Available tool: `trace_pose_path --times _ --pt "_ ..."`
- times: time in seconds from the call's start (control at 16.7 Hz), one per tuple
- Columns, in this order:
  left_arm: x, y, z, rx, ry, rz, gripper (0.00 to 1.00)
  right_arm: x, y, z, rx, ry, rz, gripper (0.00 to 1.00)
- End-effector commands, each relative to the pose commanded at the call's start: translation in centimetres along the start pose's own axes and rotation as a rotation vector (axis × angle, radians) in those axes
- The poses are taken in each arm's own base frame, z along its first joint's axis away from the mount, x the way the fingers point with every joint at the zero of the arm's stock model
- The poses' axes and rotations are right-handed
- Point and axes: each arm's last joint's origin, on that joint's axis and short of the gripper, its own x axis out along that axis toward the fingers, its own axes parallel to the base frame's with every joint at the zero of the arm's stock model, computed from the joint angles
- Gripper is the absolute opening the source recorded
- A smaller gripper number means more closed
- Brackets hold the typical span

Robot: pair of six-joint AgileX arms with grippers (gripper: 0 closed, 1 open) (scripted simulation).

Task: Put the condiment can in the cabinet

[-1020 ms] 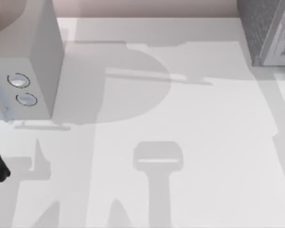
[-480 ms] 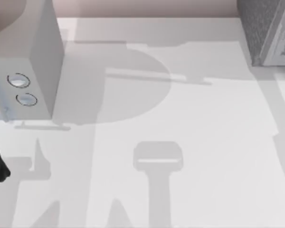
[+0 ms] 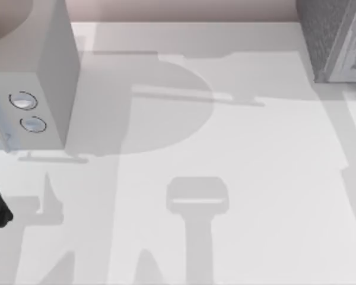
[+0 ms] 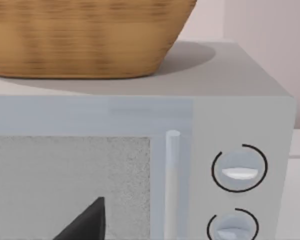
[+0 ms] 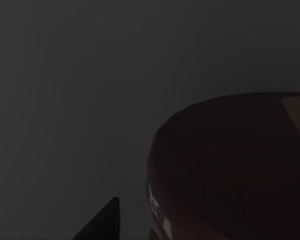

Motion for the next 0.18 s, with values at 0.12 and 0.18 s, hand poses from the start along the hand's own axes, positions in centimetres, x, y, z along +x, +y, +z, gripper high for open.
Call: trace_pose_path --times 0.12,0.18 --pt "0.0 0.0 0.0 0.0 0.0 0.0 1.0 0.0 0.0 0.0 0.0 0.0 0.0 1.0" --pt "0.0 0.0 0.0 0.0 0.0 0.0 1.0 0.0 0.0 0.0 0.0 0.0 0.0 1.0"
